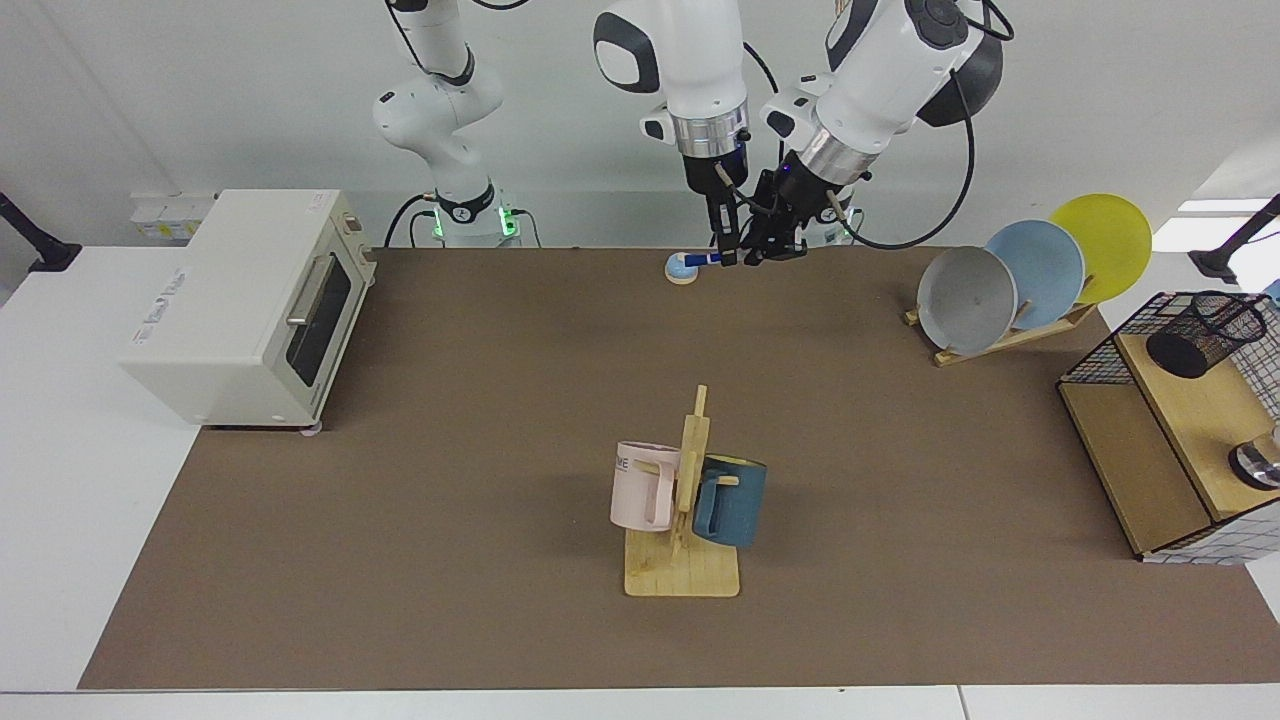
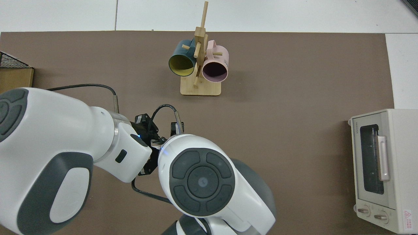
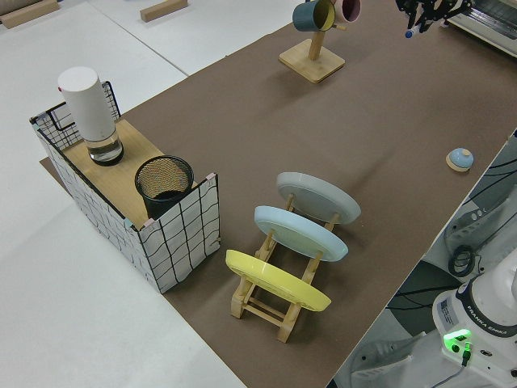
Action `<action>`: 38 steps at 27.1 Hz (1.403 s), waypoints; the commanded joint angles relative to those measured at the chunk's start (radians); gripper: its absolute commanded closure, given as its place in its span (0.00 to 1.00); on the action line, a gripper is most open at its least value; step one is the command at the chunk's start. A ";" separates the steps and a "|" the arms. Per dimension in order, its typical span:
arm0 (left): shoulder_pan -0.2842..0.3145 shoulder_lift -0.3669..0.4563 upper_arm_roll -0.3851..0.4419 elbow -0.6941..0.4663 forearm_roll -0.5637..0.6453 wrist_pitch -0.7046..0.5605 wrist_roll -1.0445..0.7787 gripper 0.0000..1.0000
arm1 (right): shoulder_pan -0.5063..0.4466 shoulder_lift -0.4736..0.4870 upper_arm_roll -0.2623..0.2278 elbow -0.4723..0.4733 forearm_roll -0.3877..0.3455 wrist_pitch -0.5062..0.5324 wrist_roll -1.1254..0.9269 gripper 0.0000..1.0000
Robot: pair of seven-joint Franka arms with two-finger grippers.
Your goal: Put markers into pen holder
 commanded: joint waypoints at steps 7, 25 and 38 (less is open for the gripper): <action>-0.011 -0.024 0.012 -0.043 0.003 0.051 -0.004 1.00 | -0.005 0.006 0.003 0.026 0.006 -0.026 -0.040 1.00; 0.004 -0.026 0.024 -0.023 0.034 0.051 -0.106 1.00 | -0.080 -0.063 -0.001 0.020 0.015 -0.098 -0.259 0.00; 0.065 -0.032 0.030 -0.019 0.230 0.037 -0.126 1.00 | -0.320 -0.110 -0.001 0.014 0.018 -0.315 -1.014 0.00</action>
